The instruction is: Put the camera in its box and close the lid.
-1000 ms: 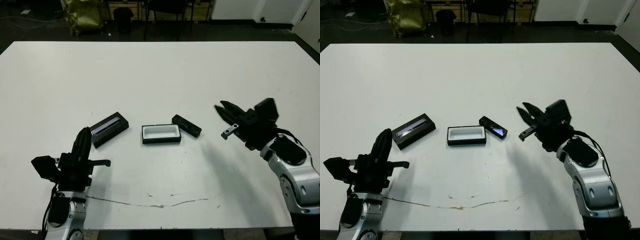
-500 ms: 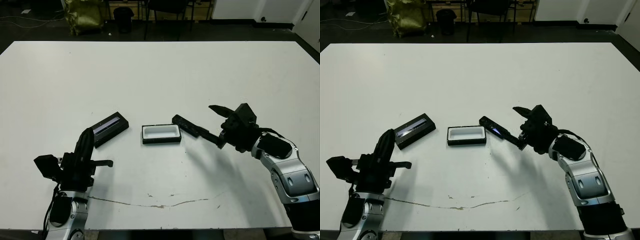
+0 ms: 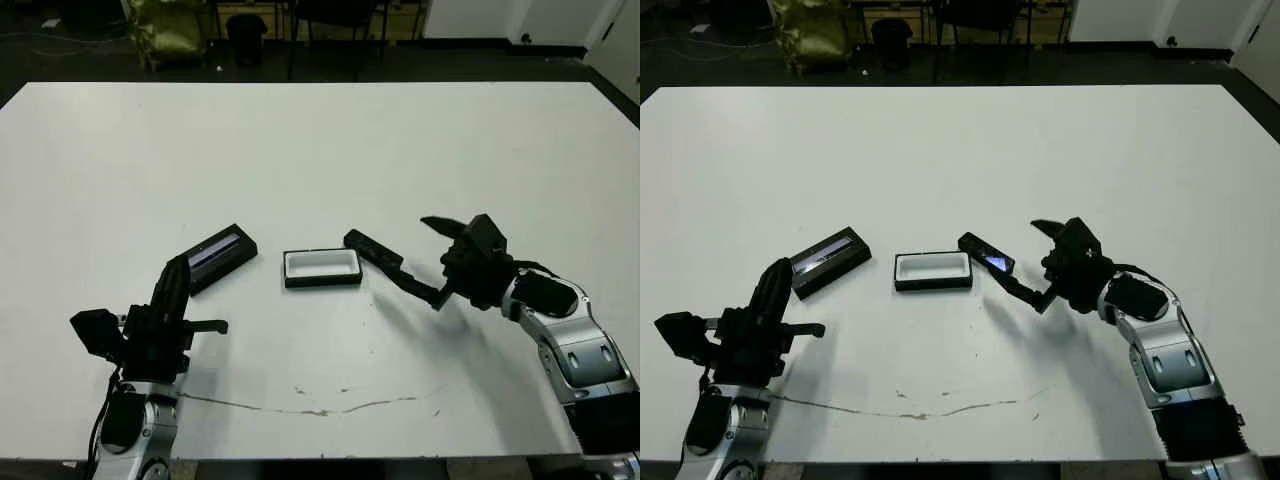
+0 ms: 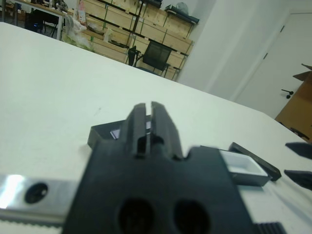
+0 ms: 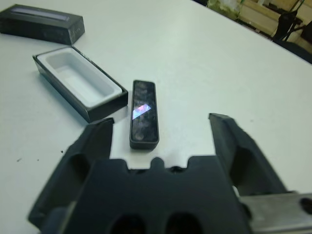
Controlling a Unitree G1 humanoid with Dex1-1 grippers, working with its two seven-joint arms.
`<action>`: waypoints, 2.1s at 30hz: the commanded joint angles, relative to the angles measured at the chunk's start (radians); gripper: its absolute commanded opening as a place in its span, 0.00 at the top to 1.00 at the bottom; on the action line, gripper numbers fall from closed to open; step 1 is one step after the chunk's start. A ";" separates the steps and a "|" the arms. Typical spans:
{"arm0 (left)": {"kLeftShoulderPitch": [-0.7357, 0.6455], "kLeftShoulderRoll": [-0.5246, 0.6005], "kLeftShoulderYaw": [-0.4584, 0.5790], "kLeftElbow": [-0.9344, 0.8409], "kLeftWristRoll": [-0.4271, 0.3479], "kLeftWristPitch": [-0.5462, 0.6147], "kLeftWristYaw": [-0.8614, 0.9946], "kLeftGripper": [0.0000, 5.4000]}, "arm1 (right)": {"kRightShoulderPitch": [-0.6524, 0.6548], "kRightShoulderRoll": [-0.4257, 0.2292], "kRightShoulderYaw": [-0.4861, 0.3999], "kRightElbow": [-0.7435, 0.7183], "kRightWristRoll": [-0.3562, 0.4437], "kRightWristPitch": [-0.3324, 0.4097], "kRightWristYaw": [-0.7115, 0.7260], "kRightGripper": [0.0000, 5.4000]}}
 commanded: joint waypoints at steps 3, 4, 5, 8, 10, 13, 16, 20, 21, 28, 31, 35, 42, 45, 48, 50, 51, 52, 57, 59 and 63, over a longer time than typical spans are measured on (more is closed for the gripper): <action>0.008 0.004 0.003 0.014 0.001 0.007 -0.004 1.00 | -0.025 0.004 0.014 0.059 -0.014 -0.009 0.015 0.41; 0.009 0.004 0.003 0.015 -0.001 0.007 -0.005 1.00 | -0.031 0.004 0.017 0.069 -0.013 -0.006 0.021 0.42; 0.009 0.003 0.003 0.015 -0.002 0.006 -0.005 1.00 | -0.037 0.004 0.019 0.077 -0.012 -0.002 0.025 0.42; 0.009 0.004 0.003 0.015 0.003 0.007 -0.002 1.00 | -0.051 0.006 0.024 0.106 -0.013 -0.023 0.041 0.31; 0.010 0.003 0.003 0.015 0.006 0.004 -0.001 1.00 | -0.060 0.006 0.031 0.128 -0.020 -0.054 0.052 0.25; 0.011 0.001 0.004 0.016 0.002 0.006 -0.001 1.00 | -0.073 0.008 0.038 0.152 -0.021 -0.064 0.067 0.24; 0.014 0.002 0.002 0.011 0.009 0.013 0.006 1.00 | -0.082 0.013 0.043 0.171 -0.020 -0.077 0.083 0.21; 0.014 0.003 0.001 0.019 0.012 -0.004 -0.004 1.00 | -0.094 0.016 0.049 0.191 -0.017 -0.088 0.108 0.07; 0.014 0.004 0.000 0.019 0.014 -0.004 -0.004 1.00 | -0.097 0.018 0.049 0.195 -0.015 -0.087 0.112 0.03; 0.020 0.001 -0.002 0.018 0.017 -0.007 -0.001 1.00 | -0.111 0.031 0.048 0.237 -0.027 -0.105 0.115 0.12; 0.021 0.002 -0.003 0.016 0.014 0.000 0.000 1.00 | -0.121 0.035 0.056 0.268 -0.046 -0.129 0.113 0.23; 0.020 0.001 -0.002 0.020 0.005 -0.004 -0.005 1.00 | -0.136 0.041 0.070 0.297 -0.058 -0.103 0.118 0.21; 0.023 -0.002 -0.004 0.019 0.016 -0.007 0.003 1.00 | -0.148 0.061 0.096 0.364 -0.082 -0.123 0.116 0.20; 0.026 -0.005 -0.006 0.016 0.023 -0.010 0.007 1.00 | -0.147 0.071 0.113 0.404 -0.108 -0.173 0.099 0.29; 0.026 -0.009 -0.005 0.016 0.025 -0.010 0.010 1.00 | -0.143 0.080 0.130 0.437 -0.136 -0.227 0.078 0.42; 0.026 -0.010 -0.005 0.021 0.028 -0.016 0.009 1.00 | -0.141 0.088 0.136 0.464 -0.140 -0.267 0.077 0.50; 0.027 -0.010 -0.006 0.021 0.031 -0.020 0.009 1.00 | -0.140 0.091 0.140 0.476 -0.142 -0.282 0.078 0.55; 0.028 -0.010 -0.006 0.020 0.028 -0.018 0.007 1.00 | -0.141 0.094 0.144 0.489 -0.143 -0.294 0.082 0.59; 0.031 -0.009 -0.008 0.010 0.028 -0.007 0.011 1.00 | -0.147 0.084 0.168 0.521 -0.159 -0.338 0.113 0.80; 0.030 -0.008 -0.007 0.014 0.028 -0.013 0.007 1.00 | -0.151 0.071 0.184 0.521 -0.183 -0.352 0.110 0.85; 0.031 -0.010 -0.008 0.011 0.036 -0.011 0.015 1.00 | -0.150 0.050 0.201 0.506 -0.215 -0.345 0.100 0.86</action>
